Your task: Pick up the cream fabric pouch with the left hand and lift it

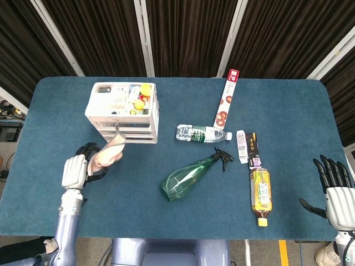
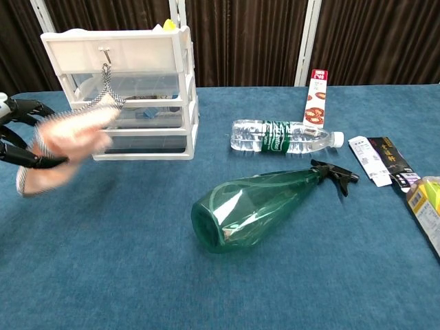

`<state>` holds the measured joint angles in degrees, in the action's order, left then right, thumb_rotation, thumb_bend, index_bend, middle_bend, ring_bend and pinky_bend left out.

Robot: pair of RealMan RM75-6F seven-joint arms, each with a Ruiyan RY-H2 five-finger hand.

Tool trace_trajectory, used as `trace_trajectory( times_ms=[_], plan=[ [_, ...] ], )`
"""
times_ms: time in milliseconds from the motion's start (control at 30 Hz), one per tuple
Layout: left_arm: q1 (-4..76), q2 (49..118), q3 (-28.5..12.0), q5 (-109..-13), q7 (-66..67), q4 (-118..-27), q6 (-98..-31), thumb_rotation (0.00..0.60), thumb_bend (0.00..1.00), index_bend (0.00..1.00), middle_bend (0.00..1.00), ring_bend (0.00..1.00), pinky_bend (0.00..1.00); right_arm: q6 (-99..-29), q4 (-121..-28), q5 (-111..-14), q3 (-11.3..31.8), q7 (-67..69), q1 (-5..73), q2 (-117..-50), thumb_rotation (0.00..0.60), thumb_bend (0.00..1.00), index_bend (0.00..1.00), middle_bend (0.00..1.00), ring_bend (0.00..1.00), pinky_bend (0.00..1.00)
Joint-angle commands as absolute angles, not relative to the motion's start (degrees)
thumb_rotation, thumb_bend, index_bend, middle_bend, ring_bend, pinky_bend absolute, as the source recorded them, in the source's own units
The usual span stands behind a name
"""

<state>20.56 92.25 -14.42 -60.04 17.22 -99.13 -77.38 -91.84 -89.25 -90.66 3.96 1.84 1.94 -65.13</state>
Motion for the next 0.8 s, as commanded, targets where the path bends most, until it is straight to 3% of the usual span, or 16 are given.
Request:
trace_trajectory(
  times_ms=[33, 533, 800],
  plan=[
    [20.3, 91.6, -15.9, -57.4, 14.3, -100.3, -75.5, 0.600, 0.09, 0.13, 0.00, 0.00, 0.21, -91.9, -89.2, -90.7, 4.0, 1.9, 1.9, -65.1, 0.600, 0.00, 0.00, 0.00, 0.00, 0.00],
    [20.0, 89.7, -15.1, -58.7, 14.5, -100.5, -77.0, 0.600, 0.09, 0.12, 0.00, 0.00, 0.09, -91.9, -89.2, -90.6, 4.0, 1.9, 1.9, -65.1, 0.600, 0.00, 0.00, 0.00, 0.00, 0.00],
    [16.8, 77.7, -4.4, -81.8, 22.4, -101.0, -85.6, 0.600, 0.08, 0.09, 0.00, 0.00, 0.01, -91.5, -89.2, -90.6, 3.9, 1.5, 2.0, -65.1, 0.600, 0.00, 0.00, 0.00, 0.00, 0.00]
  ],
)
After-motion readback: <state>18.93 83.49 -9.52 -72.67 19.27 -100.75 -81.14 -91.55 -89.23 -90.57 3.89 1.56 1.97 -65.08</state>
